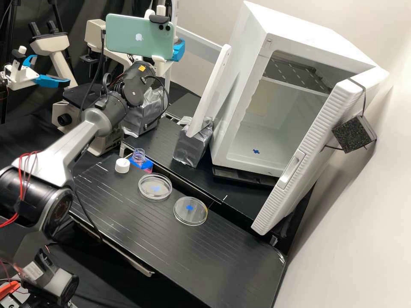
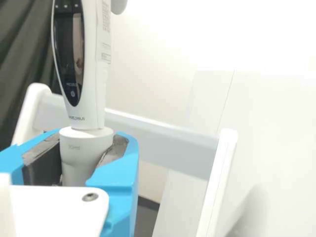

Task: Use the pipette

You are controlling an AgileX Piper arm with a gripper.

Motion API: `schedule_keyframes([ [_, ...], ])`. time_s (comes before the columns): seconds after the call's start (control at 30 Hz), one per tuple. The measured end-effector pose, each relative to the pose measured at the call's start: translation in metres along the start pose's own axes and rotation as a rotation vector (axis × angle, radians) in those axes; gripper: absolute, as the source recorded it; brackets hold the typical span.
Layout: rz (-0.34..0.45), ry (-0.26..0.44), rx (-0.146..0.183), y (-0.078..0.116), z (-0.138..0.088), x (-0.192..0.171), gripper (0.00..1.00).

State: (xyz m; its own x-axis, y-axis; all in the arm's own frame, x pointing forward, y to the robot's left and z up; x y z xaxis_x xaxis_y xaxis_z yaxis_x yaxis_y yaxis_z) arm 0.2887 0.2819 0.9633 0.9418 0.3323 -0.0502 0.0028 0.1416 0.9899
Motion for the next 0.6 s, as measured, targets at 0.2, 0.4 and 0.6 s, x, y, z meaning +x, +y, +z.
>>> schedule_keyframes([
  [0.2, -0.017, -0.044, -0.006, -0.004, 0.005, 0.007, 0.0],
  [0.4, -0.043, -0.083, 0.035, -0.004, 0.001, 0.02, 0.0],
  [0.6, -0.266, -0.174, 0.047, 0.0, 0.018, 0.022, 0.0],
])
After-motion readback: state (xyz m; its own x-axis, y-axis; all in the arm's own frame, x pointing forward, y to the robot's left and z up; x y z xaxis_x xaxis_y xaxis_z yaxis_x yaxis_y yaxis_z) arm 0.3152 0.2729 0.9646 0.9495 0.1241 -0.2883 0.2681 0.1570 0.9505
